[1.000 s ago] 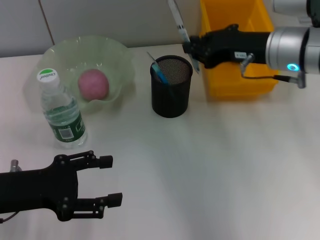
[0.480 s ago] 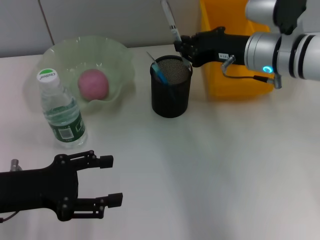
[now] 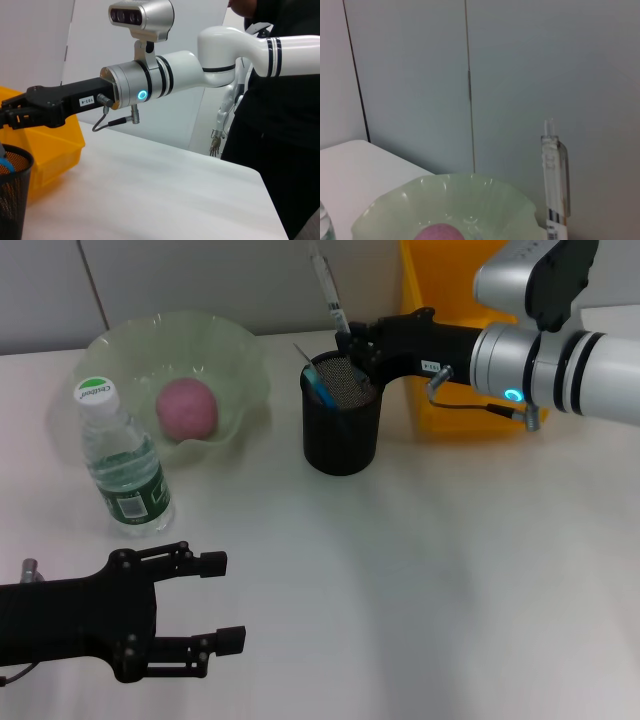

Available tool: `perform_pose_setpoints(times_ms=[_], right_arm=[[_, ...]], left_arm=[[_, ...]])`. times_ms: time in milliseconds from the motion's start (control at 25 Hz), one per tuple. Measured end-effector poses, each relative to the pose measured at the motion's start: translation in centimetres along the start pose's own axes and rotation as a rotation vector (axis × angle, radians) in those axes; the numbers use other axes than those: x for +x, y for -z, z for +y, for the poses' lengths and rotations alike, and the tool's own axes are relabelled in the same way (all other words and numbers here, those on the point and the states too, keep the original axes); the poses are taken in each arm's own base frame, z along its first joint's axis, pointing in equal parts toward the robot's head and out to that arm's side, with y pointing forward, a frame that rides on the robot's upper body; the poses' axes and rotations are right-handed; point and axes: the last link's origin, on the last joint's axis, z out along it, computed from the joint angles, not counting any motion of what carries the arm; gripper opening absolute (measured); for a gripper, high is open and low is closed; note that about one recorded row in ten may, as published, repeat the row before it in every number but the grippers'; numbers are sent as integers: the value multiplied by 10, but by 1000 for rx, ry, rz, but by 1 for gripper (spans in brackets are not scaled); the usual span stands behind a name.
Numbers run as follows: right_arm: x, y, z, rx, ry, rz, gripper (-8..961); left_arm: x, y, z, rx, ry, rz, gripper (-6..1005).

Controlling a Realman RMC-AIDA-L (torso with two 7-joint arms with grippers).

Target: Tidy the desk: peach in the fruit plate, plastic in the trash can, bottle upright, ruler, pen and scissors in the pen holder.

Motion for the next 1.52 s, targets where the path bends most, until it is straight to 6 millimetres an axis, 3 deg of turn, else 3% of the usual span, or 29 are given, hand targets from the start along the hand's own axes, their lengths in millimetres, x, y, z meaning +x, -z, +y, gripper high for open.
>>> perform_pose_setpoints(times_ms=[320,480,560,600,760,800,840,1000,1200,1520], right_arm=[[6,1,1,-5,-10,13,176],[7,8,2,-12,-33,-9,406],[6,13,2,-20,-53,-33,472],[4,30,-1,-36,-101,-105,505],[5,58,-2,-90,-137,-194,636],[7,78,-2,-140,-157,-244,784],[7,78,-2,-140,-157,-244,787],[26,114,-1,-285,-130,-180,799],[43,130,-8,-409,-130,-36,813],[48,124,-4,-501,-83,65,818]], left_arm=[[0,1,0,1,2,0,844],[0,2,0,1,1,-1,844],[0,2,0,1,1,-1,844],[0,2,0,0,0,-2,844],[14,4,-7,9,12,-5,844],[18,5,-10,11,18,-8,844],[18,5,-10,11,18,-8,844],[34,8,-22,17,45,-12,844],[45,7,-29,7,48,-24,844],[51,-4,-40,12,37,-81,844]])
